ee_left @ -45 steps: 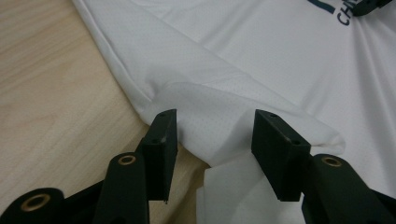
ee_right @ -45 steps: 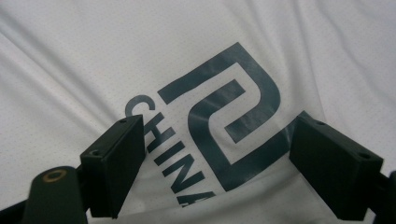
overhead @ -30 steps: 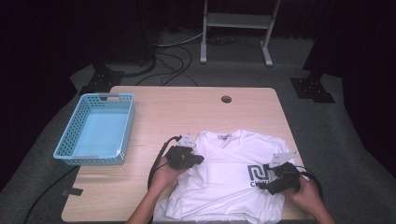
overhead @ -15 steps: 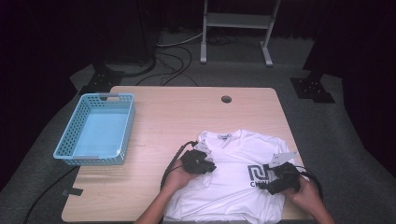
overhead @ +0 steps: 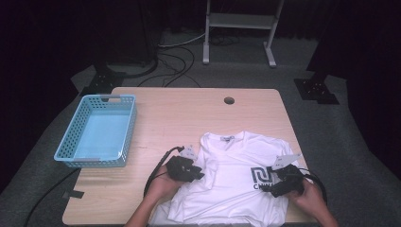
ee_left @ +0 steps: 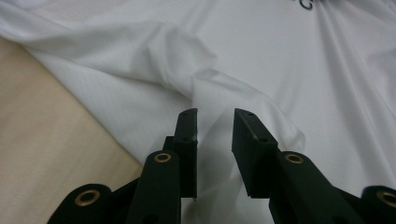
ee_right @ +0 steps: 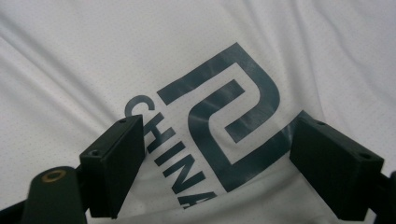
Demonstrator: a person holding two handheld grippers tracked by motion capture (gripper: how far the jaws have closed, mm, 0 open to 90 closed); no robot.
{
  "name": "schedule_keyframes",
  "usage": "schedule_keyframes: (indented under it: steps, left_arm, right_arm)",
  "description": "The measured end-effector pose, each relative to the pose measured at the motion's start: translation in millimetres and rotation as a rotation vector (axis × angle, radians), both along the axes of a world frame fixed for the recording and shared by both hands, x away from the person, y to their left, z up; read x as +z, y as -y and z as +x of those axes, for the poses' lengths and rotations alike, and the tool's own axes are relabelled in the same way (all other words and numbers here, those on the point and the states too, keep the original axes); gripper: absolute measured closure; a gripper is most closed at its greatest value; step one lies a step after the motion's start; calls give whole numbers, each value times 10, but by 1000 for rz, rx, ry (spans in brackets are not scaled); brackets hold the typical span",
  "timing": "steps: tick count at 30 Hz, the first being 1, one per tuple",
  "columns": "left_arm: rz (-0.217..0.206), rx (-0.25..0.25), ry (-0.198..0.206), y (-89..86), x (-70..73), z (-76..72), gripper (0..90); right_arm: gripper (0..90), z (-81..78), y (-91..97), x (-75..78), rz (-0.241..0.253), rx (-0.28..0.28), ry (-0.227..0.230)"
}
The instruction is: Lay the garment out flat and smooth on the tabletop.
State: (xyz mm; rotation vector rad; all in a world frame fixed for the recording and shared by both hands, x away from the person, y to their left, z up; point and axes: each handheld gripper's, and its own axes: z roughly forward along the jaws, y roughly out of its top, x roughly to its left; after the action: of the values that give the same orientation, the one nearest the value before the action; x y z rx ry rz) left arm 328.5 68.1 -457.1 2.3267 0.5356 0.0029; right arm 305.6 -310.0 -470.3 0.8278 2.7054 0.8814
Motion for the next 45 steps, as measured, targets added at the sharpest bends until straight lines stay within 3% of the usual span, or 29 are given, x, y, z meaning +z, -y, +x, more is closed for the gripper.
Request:
schedule_keyframes:
  steps: [3,6,9,12,18,23,27,29,34,45]
  left_arm:
    - [29,-25,-5,-7,-31,-78,688]
    - [37,-35,-43,-27,-47,-125,659]
    - [35,-39,-70,-37,-47,-130,627]
    - [49,-37,-69,-11,-35,-109,622]
    - [25,-14,-47,-12,-41,-38,872]
    - [44,28,4,-115,52,-7,883]
    - [96,72,58,-249,145,29,884]
    - [159,96,98,-316,187,39,883]
    - [242,153,148,-497,238,41,886]
    - [369,259,181,-814,206,11,886]
  right_arm:
    - [175,2,0,0,-1,1,0]
    - [175,4,1,-1,-1,4,2]
    - [174,4,0,0,-2,3,1]
    - [174,2,-1,-1,-1,0,0]
    - [175,-2,3,-3,4,-1,2]
    - [175,-1,4,-3,5,-1,1]
    - [175,0,5,-4,5,1,3]
    - [174,1,5,-4,5,2,3]
    - [174,6,1,-2,1,3,2]
    - [173,28,-20,10,-14,1,-8]
